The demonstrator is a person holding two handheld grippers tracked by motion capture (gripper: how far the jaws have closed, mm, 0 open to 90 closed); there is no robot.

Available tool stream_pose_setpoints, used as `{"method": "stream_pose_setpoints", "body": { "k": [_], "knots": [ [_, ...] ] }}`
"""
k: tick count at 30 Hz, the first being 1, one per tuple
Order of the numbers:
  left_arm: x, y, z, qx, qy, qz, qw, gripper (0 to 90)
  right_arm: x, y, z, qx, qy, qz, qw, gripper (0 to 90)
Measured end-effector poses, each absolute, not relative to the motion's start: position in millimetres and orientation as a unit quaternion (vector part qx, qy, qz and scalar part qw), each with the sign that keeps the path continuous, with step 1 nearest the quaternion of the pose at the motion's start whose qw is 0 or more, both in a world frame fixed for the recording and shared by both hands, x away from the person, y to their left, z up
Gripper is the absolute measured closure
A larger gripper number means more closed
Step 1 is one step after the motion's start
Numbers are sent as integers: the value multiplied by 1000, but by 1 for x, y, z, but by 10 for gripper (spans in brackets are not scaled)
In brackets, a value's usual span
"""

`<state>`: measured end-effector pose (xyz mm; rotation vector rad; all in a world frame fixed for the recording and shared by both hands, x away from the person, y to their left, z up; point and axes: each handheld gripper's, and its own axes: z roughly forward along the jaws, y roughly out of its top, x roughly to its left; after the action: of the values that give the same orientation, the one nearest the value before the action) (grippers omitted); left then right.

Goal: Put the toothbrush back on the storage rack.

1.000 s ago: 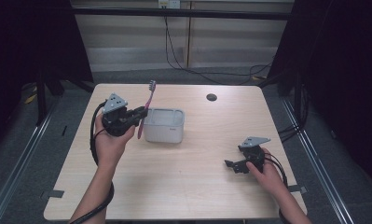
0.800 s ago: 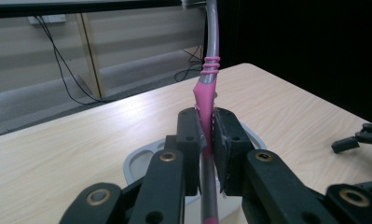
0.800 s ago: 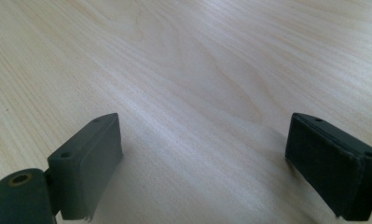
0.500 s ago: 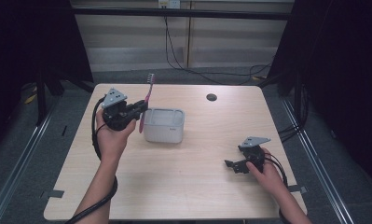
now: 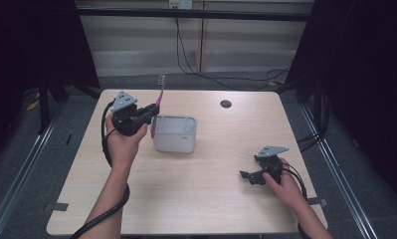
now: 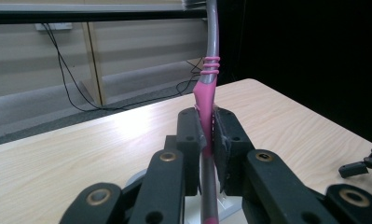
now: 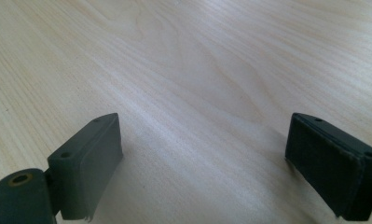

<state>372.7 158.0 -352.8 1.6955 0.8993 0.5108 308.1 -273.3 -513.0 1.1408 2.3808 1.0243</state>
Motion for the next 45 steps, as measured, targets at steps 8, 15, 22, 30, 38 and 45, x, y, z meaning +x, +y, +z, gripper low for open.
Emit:
{"method": "stream_pose_setpoints", "body": {
  "k": [8, 15, 22, 30, 38, 45],
  "knots": [
    [379, 157, -357, 712, 386, 216, 546, 816, 308, -273, -513, 398, 831, 357, 154, 101],
    [386, 155, -358, 706, 386, 215, 553, 815, 308, -273, -513, 398, 831, 358, 154, 101],
    [392, 153, -361, 702, 389, 217, 555, 816, 308, -273, -513, 398, 831, 358, 154, 101],
    [398, 150, -364, 699, 387, 221, 559, 815, 308, -273, -513, 398, 831, 358, 154, 101],
    [404, 149, -369, 697, 391, 222, 558, 815, 308, -273, -513, 398, 831, 357, 154, 101],
    [407, 149, -370, 692, 395, 224, 561, 815, 308, -273, -513, 398, 831, 358, 154, 101]
  ]
}}
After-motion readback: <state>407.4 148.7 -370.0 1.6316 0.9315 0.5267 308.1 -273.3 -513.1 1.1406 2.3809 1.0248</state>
